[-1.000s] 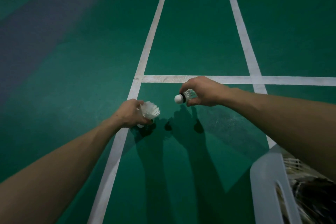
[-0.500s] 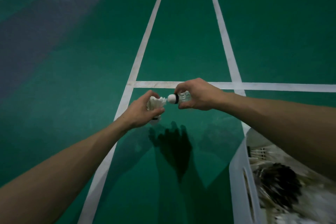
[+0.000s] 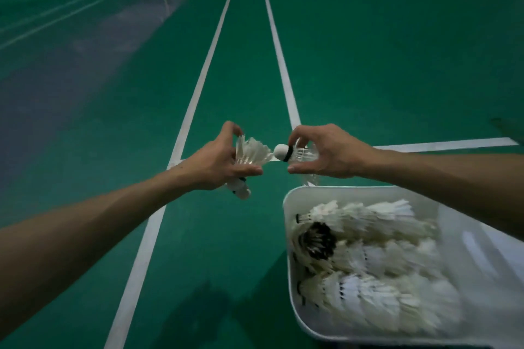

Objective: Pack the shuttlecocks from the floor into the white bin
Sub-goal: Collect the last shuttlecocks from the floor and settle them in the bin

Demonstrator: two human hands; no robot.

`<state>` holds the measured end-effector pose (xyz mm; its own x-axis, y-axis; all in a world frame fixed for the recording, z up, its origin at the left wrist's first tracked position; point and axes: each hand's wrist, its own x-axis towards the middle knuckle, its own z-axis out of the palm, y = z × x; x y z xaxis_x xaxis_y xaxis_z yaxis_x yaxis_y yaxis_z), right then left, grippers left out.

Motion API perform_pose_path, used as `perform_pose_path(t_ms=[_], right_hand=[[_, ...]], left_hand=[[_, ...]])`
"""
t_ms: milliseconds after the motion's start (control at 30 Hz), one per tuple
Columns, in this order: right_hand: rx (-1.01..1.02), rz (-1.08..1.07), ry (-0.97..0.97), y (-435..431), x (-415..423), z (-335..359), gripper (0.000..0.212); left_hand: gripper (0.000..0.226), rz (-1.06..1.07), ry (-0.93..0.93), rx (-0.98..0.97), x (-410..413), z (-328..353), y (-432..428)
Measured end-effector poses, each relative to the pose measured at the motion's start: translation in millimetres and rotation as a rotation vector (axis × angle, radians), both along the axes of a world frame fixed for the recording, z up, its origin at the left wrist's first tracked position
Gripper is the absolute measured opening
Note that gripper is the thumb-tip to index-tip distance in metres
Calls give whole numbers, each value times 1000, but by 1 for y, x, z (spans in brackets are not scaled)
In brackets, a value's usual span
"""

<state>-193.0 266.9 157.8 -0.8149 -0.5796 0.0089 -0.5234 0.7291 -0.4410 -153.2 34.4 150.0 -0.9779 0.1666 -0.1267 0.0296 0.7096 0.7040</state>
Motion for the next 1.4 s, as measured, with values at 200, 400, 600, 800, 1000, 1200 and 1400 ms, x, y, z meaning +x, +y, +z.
perform_pose_path(t_ms=[200,400,600,800,1000,1200,1400], right_hand=[[23,-65,31,59,50,-1,35],[78,-135,-48,94,82,-27,40],[98,-179,-118,93,95,-58,44],[118,-123,-141,73,93,-78,38],[145,-133,-103,69,93,-96,31],[69,-159,-82,70,94,-99,29],[25,-167,-80,69,91,-100,30]], left_hand=[[54,-145,-92,-52,40,26,44],[38,-393,-79,-373,55,12,69],[47,-533,-126,-605,42,-10,80],[53,-617,-151,-638,24,-30,82],[49,-692,-256,-601,12,-38,82],[41,-783,-357,-565,13,-46,91],[41,-820,-392,-593,10,-50,99]])
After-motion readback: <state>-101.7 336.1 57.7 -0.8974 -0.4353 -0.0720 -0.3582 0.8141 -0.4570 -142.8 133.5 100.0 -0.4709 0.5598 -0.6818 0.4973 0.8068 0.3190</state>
